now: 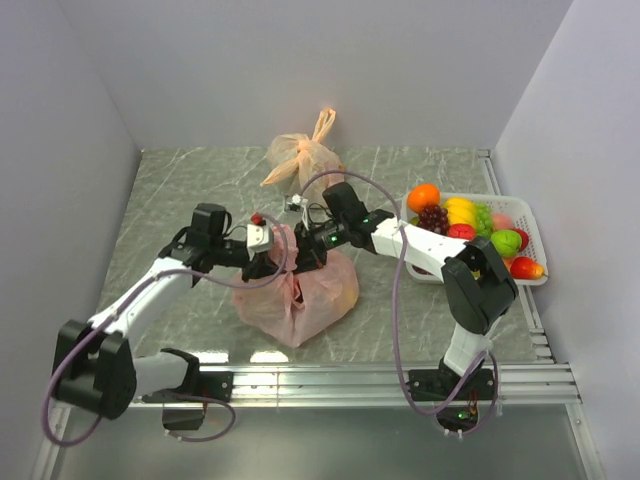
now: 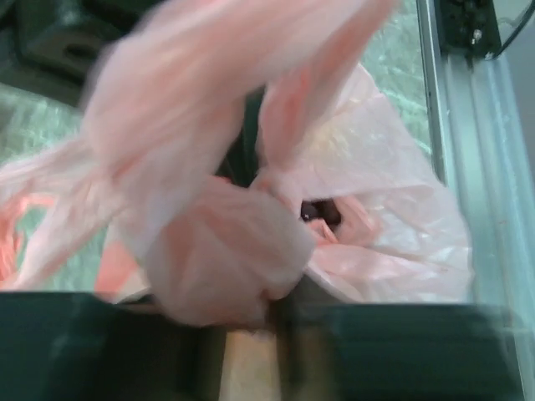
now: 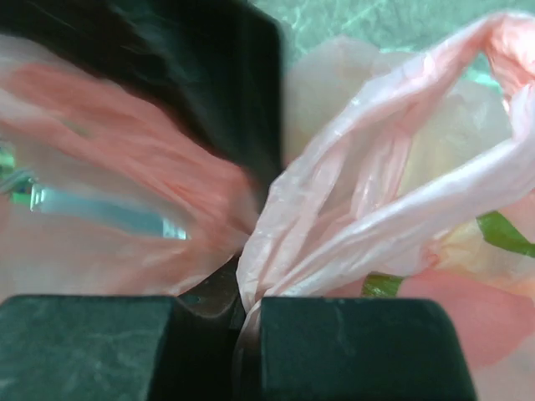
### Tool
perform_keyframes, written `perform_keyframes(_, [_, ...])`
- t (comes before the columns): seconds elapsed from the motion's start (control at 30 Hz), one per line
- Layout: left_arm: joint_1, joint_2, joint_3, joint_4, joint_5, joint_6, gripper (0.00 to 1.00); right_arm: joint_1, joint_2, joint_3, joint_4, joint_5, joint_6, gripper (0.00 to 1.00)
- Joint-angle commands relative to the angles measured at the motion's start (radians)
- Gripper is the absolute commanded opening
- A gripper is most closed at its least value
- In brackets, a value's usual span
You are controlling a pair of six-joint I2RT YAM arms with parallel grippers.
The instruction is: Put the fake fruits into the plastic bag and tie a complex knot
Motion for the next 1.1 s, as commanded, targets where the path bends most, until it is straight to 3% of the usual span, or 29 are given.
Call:
perform_keyframes(0.0, [0.004,-0.119,-0.028,-0.020,-0.027,-0.050,0.16,-0.027,-0.063,0.003,-0.082,-0.019,-0.092,0.00])
perform_keyframes(0.07, [0.006,-0.207,-0.049,-0.028,-0.039,-0.094,0.01,-0.048,-0.072,0.012,-0.173,0.006,-0.167,0.00])
perform_keyframes(0.17, [0.004,-0.257,-0.057,-0.091,-0.030,-0.122,0.00,-0.045,-0.056,0.080,-0.379,0.061,-0.347,0.00])
perform_keyframes(0.33, [0.003,-0.149,0.062,-0.368,-0.087,0.060,0.00,-0.039,0.015,0.219,-0.677,0.144,-0.577,0.00])
perform_keyframes(0.43, [0.004,-0.089,0.112,-0.502,-0.159,0.140,0.00,-0.016,0.064,0.267,-0.765,0.254,-0.649,0.00])
perform_keyframes(0.7, [-0.003,-0.017,0.194,-0.514,-0.285,0.148,0.00,0.074,0.055,0.261,-0.741,0.484,-0.614,0.00])
perform_keyframes(0.93, [-0.003,0.040,0.294,-0.551,-0.317,0.223,0.00,0.079,0.038,0.296,-0.731,0.552,-0.547,0.00])
perform_keyframes(0.97, [-0.003,0.043,0.303,-0.570,-0.291,0.228,0.00,0.074,0.029,0.298,-0.725,0.542,-0.534,0.06])
perform_keyframes(1.07, [-0.003,0.025,0.287,-0.562,-0.262,0.230,0.00,0.052,-0.010,0.293,-0.688,0.485,-0.475,0.35])
